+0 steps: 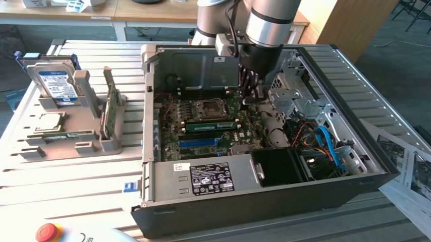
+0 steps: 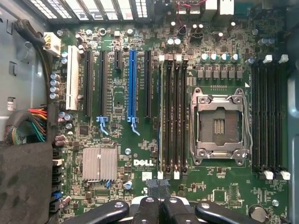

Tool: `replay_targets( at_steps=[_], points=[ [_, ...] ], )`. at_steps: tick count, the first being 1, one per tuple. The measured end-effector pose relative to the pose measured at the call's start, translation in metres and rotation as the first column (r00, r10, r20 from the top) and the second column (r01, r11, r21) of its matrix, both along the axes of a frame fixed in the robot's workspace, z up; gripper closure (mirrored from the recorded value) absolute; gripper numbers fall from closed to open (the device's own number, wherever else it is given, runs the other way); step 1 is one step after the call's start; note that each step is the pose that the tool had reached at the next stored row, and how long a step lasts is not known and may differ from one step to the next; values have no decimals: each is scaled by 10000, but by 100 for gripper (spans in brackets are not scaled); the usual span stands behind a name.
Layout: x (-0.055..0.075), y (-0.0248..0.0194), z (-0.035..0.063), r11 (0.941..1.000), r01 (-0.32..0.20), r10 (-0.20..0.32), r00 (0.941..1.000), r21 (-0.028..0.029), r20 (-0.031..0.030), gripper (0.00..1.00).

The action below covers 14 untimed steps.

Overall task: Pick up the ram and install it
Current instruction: 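Press down the ram until it locks into place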

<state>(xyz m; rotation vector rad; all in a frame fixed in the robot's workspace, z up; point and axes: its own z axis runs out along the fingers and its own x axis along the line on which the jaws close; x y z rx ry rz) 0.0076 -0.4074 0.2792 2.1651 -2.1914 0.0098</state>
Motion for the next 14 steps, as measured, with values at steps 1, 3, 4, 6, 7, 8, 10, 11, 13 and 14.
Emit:
replay_targets(
  at_steps=[1, 3, 4, 6, 7, 8, 10, 11, 13, 14],
  points=[
    [0, 0, -8, 10000, 1, -1, 10000, 0, 0, 89],
    [0, 0, -25, 10000, 0, 0, 10000, 0, 0, 89],
    [0, 0, -34, 10000, 0, 0, 10000, -1, 0, 89],
    [0, 0, -52, 10000, 0, 0, 10000, 0, 0, 89],
    [0, 0, -61, 10000, 1, -1, 10000, 0, 0, 89],
    [0, 0, -70, 10000, 0, 0, 10000, -1, 0, 89],
    [0, 0, -88, 10000, 1, -1, 10000, 0, 0, 89],
    [0, 0, -98, 10000, 1, -1, 10000, 0, 0, 89],
    [0, 0, -115, 10000, 0, 0, 10000, 1, 0, 89],
    [0, 0, -124, 10000, 0, 0, 10000, 0, 0, 89]
  ],
)
